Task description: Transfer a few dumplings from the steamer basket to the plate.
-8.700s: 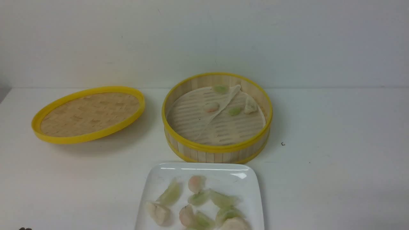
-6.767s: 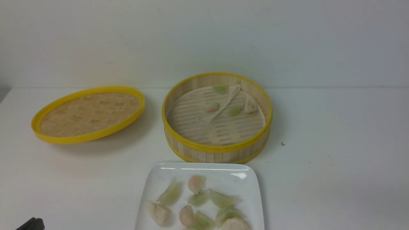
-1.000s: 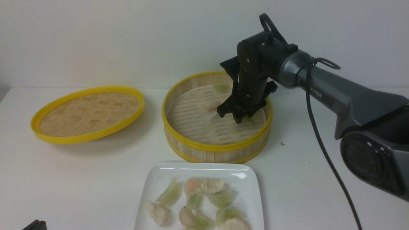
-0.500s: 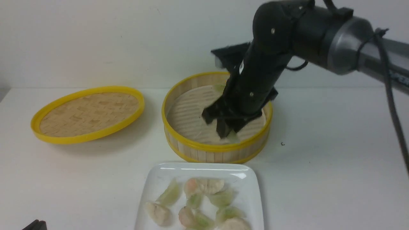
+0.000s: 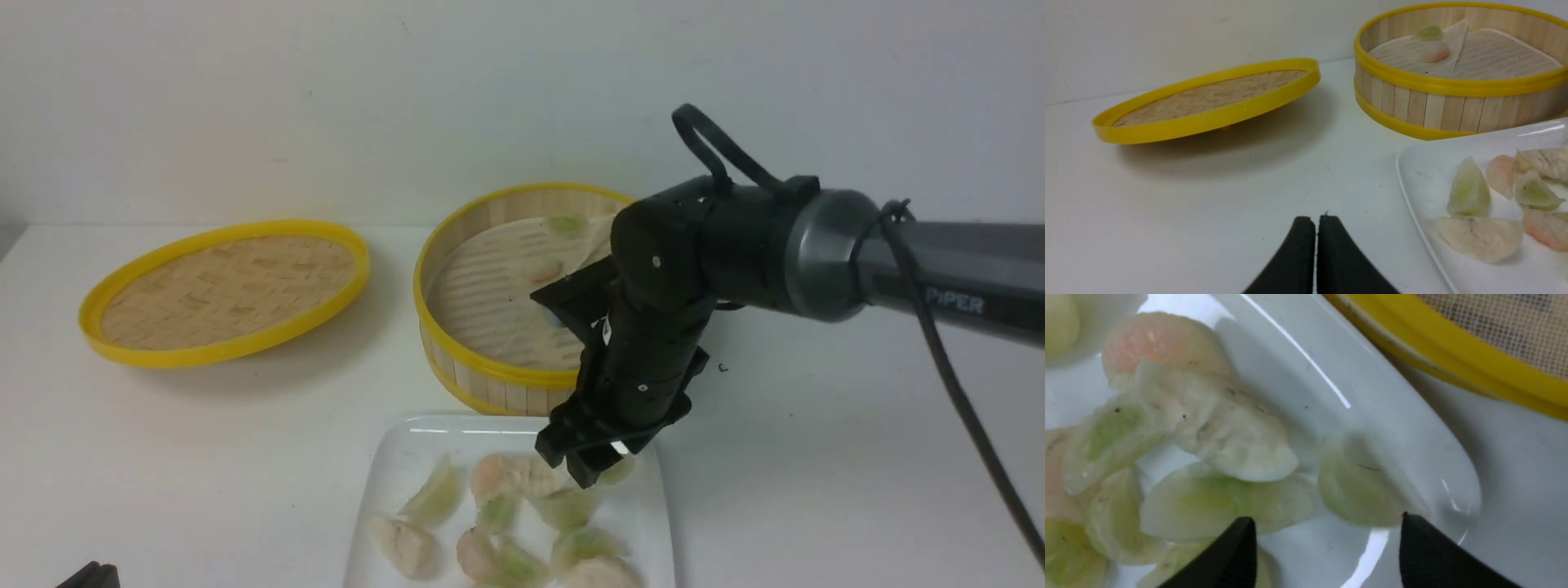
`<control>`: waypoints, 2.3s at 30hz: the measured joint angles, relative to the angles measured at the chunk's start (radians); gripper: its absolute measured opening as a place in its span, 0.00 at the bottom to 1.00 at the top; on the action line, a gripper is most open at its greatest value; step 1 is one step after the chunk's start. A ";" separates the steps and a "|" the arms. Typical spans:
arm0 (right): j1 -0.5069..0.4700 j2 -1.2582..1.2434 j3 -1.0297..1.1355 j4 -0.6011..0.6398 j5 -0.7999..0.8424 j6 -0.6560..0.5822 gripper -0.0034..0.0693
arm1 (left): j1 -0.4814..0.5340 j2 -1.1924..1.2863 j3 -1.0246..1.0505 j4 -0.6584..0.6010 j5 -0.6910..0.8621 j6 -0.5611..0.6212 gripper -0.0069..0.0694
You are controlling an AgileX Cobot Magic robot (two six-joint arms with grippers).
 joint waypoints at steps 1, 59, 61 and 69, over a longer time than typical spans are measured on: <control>0.000 -0.002 0.000 -0.001 0.003 0.000 0.71 | 0.000 0.000 0.000 0.000 0.000 0.000 0.08; -0.001 -2.005 1.157 -0.341 -0.683 0.401 0.03 | -0.001 -0.001 0.000 -0.016 0.000 0.000 0.08; -0.001 -2.005 1.158 -0.249 -0.686 0.298 0.03 | -0.001 -0.001 0.000 -0.016 0.000 0.000 0.08; -0.003 -2.005 1.159 -0.093 -0.687 0.059 0.03 | -0.001 -0.001 0.000 -0.016 0.000 0.000 0.08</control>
